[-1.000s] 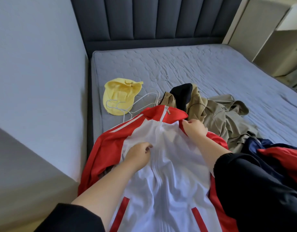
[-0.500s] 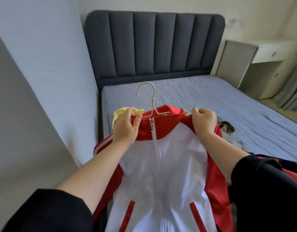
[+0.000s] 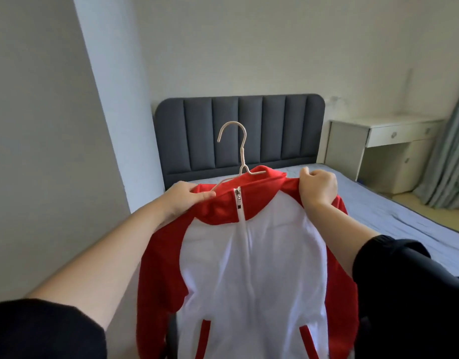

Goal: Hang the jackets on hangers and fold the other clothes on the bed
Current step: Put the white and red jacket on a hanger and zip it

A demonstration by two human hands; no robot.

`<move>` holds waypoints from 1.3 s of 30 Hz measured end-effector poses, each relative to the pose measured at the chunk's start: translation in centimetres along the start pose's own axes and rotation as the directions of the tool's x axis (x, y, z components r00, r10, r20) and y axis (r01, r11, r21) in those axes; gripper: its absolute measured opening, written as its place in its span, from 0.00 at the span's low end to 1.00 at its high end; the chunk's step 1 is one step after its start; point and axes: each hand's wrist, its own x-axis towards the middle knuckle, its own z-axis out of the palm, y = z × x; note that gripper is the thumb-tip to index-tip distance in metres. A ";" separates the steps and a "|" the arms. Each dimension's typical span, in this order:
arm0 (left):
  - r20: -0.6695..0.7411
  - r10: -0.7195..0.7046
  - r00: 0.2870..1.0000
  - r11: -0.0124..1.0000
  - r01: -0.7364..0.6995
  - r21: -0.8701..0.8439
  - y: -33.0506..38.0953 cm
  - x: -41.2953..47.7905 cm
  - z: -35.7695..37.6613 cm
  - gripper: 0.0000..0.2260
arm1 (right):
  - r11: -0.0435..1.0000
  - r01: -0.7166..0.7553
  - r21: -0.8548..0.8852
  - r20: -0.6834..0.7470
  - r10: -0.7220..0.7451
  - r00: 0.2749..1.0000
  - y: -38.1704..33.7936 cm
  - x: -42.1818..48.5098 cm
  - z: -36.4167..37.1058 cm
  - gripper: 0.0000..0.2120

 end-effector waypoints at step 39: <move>-0.594 0.368 0.715 0.925 -0.220 0.308 8.7 -7.7 -11.7 0.11 | 0.804 0.586 0.101 0.444 -0.564 0.697 -17.5 -6.5 -3.0 0.13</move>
